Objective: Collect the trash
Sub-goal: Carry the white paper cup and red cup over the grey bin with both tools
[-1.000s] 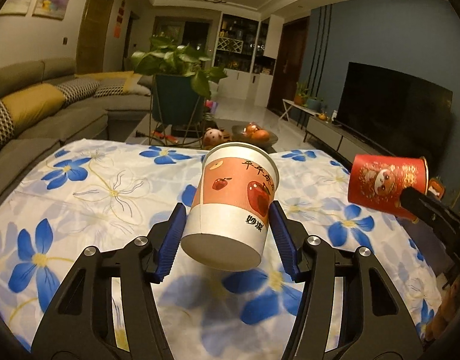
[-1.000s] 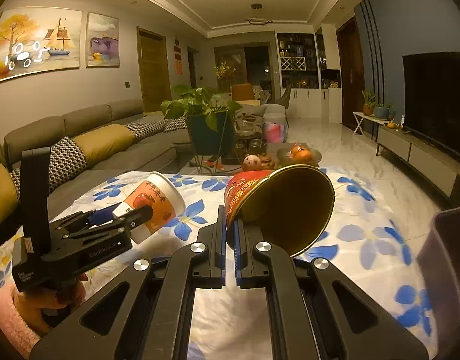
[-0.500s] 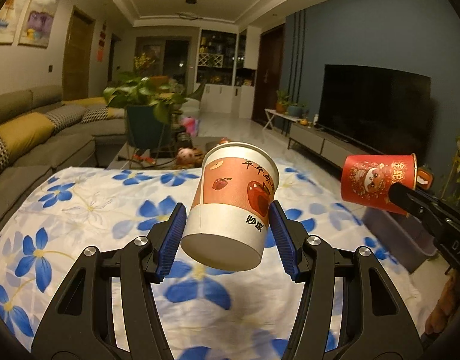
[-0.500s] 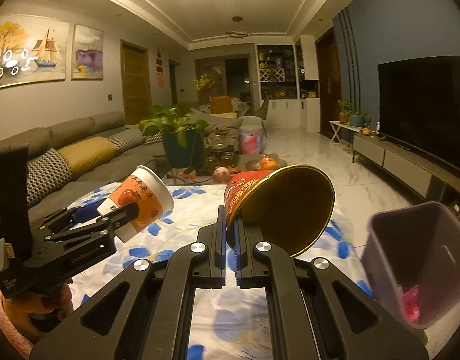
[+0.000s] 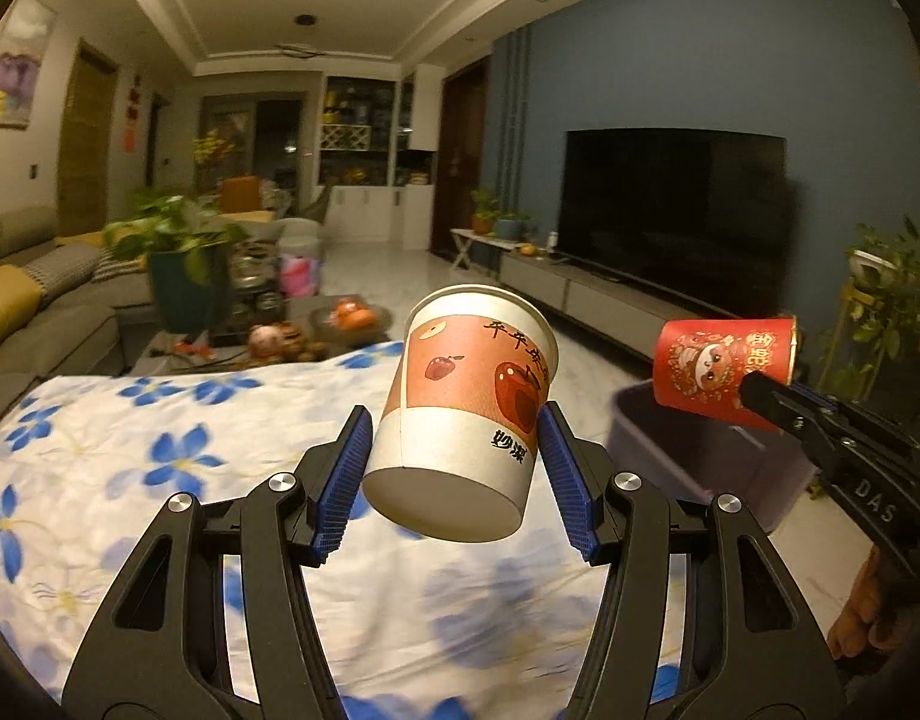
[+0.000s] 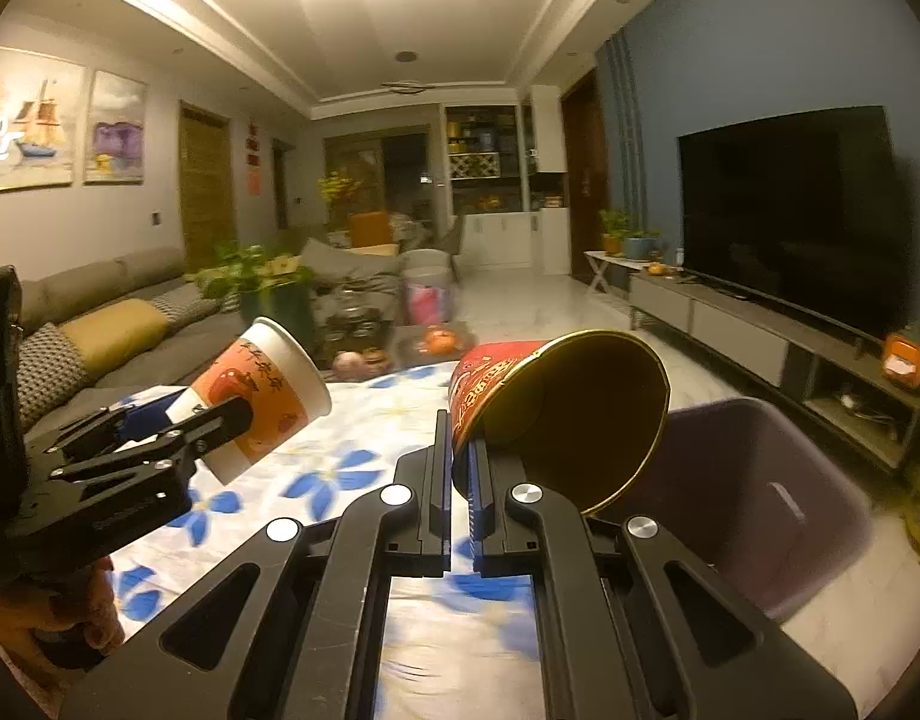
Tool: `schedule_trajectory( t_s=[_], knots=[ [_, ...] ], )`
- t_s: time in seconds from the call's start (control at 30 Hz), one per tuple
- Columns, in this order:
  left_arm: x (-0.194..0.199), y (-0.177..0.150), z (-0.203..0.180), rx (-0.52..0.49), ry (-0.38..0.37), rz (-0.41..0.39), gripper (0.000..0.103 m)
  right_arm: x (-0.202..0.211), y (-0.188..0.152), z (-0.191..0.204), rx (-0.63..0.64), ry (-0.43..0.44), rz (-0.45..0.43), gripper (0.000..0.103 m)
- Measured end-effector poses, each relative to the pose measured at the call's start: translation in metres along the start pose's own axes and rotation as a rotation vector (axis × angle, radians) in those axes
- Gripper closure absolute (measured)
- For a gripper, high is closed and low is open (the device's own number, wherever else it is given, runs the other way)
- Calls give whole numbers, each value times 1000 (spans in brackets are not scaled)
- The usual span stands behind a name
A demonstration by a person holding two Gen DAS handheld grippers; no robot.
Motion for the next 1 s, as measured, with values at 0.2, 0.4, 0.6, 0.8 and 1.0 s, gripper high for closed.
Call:
schedule_trajectory(
  t_s=[0.2,0.4,0.6,0.8,1.0],
  knots=[
    [-6,6,-59,-22,-92,-15,47,20,0,-46,-33,-77,-16,98],
    [-18,4,-114,-35,-189,-11,47,34,-5,-86,-63,-147,-21,98],
    [-32,-3,-158,-56,-242,0,47,37,-13,-118,-96,-190,-17,98],
    [-52,-11,-186,-72,-277,19,47,40,-17,-143,-124,-214,-19,98],
    [-65,-17,-211,-78,-313,49,47,38,-20,-154,-137,-226,-18,98]
  ],
)
Point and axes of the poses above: each gripper's, at about its wrist camera, not at the fingertips, and x roughly against the way its jaws point, z to its left, y to its top, the point moved 9 cm from there along -x, roughly the way its jaws point, and after that the axes turned 14 degrees about y, right-handed, at the moved point
